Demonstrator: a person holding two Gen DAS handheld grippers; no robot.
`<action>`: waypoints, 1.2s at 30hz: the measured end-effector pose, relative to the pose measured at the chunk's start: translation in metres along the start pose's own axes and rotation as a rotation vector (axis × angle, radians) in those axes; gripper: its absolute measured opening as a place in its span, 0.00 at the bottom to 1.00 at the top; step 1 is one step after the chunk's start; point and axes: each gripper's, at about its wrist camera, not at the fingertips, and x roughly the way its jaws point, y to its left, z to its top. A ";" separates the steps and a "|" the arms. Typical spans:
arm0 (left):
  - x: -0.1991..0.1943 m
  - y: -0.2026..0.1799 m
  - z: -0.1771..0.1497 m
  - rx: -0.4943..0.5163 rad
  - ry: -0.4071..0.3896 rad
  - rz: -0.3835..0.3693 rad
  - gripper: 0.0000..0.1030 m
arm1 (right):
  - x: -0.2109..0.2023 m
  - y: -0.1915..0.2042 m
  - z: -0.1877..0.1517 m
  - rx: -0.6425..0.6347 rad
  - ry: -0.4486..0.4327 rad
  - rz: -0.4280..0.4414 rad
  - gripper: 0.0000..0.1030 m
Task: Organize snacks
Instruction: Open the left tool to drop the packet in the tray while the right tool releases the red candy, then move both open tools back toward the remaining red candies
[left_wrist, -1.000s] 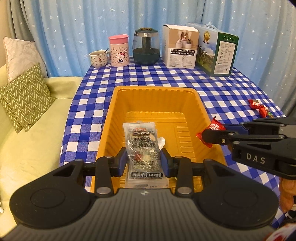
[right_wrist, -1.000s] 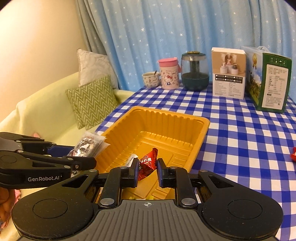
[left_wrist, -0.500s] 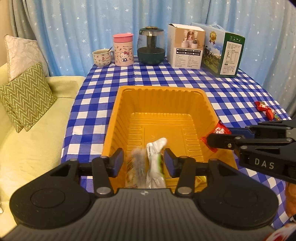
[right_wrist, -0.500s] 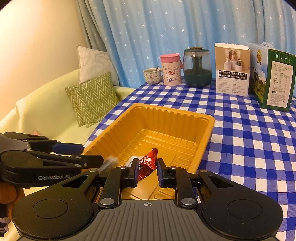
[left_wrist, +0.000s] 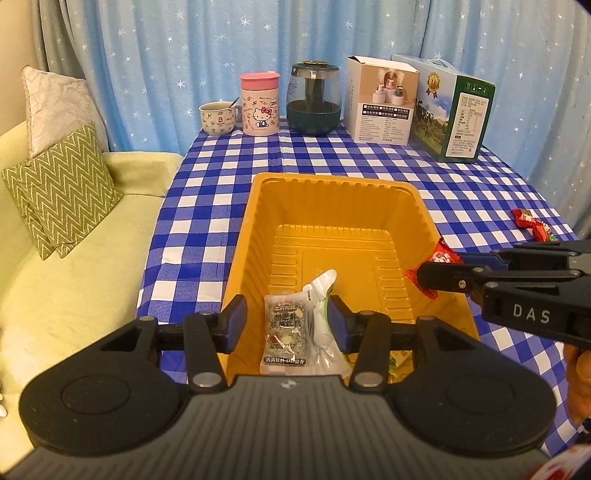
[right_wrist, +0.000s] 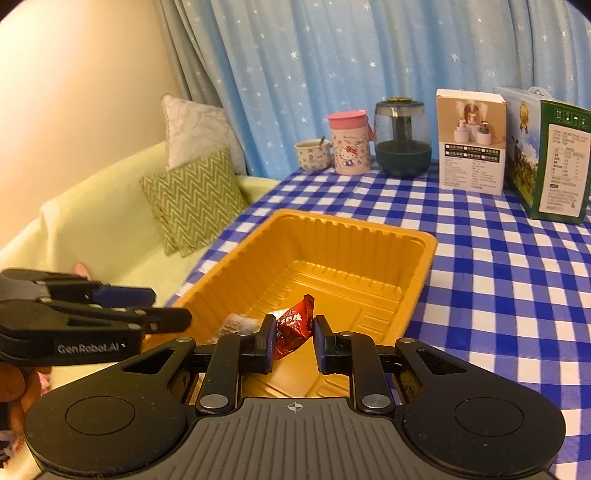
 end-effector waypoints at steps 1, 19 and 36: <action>-0.001 0.000 0.000 0.000 -0.001 0.003 0.43 | 0.001 -0.001 0.000 0.009 0.004 0.003 0.21; -0.016 -0.019 -0.008 -0.021 -0.003 -0.026 0.45 | -0.037 -0.025 -0.001 0.075 -0.043 -0.083 0.50; -0.064 -0.093 0.000 0.024 -0.062 -0.106 0.64 | -0.145 -0.047 -0.023 0.126 -0.117 -0.193 0.50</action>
